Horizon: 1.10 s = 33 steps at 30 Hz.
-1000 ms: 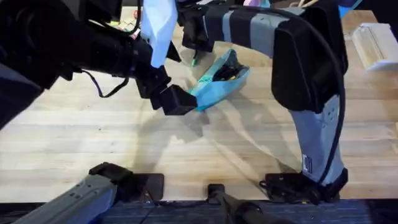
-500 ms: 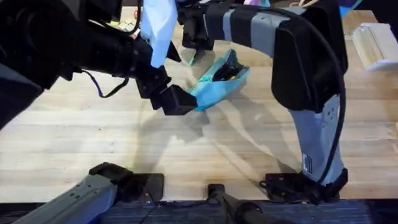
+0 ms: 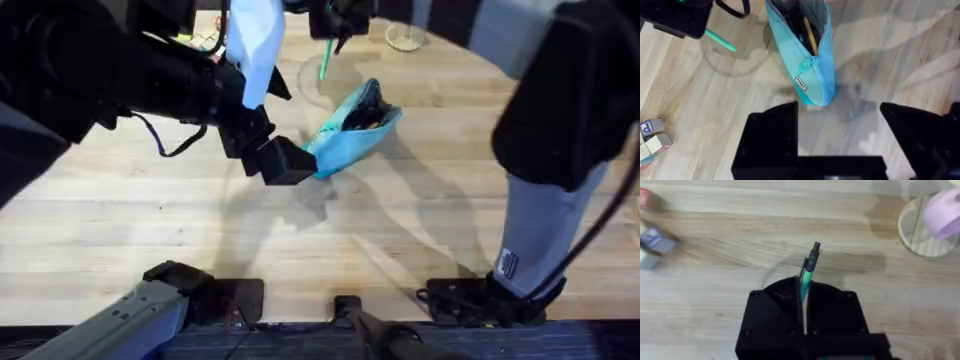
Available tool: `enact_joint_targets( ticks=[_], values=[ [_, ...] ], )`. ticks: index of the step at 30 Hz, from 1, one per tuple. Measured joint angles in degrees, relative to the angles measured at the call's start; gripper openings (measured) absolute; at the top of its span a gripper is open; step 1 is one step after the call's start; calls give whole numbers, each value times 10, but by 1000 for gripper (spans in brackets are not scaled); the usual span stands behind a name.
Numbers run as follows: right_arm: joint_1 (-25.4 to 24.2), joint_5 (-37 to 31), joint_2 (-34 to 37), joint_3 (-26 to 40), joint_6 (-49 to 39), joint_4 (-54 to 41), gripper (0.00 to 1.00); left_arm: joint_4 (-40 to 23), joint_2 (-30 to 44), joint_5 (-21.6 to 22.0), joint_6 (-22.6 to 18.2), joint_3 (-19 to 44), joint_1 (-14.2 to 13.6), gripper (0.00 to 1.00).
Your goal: Unzip the bag, pick up the pens from the table one at a time and place them inside, then zip the bag closed.
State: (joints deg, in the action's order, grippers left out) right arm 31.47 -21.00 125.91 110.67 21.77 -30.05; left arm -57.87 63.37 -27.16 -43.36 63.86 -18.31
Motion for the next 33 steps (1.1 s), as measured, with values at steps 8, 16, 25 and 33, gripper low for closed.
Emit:
enact_joint_targets(
  ticks=[8, 16, 25, 33],
  values=[
    [-10, 55, -60, 1, -92, -11, 30, 0, 0, 0, 0, 0, 0, 994],
    [-16, 59, -115, 1, -139, -25, 29, 0, 0, 0, 0, 0, 0, 993],
    [-22, 59, -147, 1, -159, -31, 30, 0, 0, 0, 0, 0, 0, 994],
    [-27, 59, -147, 1, -161, -34, 30, 0, 0, 0, 0, 0, 0, 993]
  ],
)
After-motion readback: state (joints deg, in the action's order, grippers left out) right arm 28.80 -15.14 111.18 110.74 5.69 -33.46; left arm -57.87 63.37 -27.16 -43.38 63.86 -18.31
